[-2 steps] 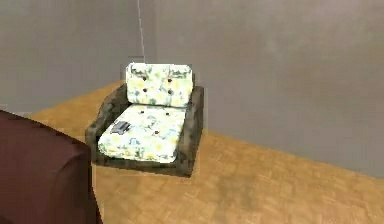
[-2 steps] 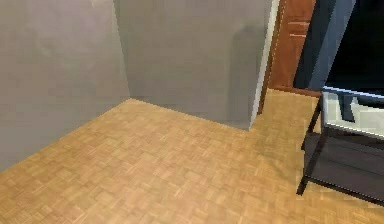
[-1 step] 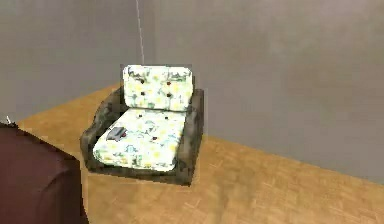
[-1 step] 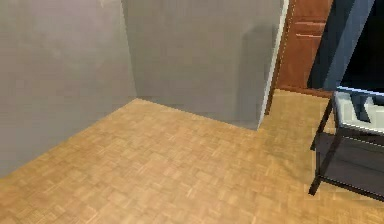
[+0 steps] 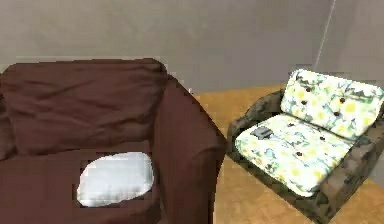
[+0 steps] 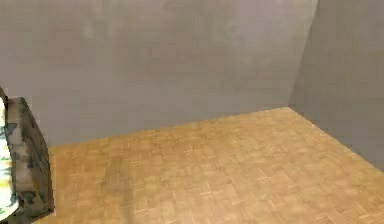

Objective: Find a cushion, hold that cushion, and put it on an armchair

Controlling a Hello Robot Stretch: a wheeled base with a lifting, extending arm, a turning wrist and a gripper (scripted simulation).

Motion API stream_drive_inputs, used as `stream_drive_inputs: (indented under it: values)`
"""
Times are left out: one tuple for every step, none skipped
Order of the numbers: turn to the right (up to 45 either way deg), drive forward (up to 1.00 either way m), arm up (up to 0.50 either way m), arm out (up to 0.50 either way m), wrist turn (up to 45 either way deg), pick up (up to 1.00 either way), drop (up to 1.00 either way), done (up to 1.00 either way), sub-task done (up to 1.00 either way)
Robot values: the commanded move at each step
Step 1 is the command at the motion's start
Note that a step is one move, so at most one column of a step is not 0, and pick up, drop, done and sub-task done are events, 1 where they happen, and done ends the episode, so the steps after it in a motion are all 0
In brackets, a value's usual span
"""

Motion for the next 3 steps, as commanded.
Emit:
stream_drive_inputs:
  values:
    - [-45.0, 0.00, 0.00, 0.00, 0.0, 0.00, 0.00, 0.00, 0.00]
    - [-45.0, 0.00, 0.00, 0.00, 0.0, 0.00, 0.00, 0.00, 0.00]
    - [-21.0, 0.00, 0.00, 0.00, 0.0, 0.00, 0.00, 0.00, 0.00]
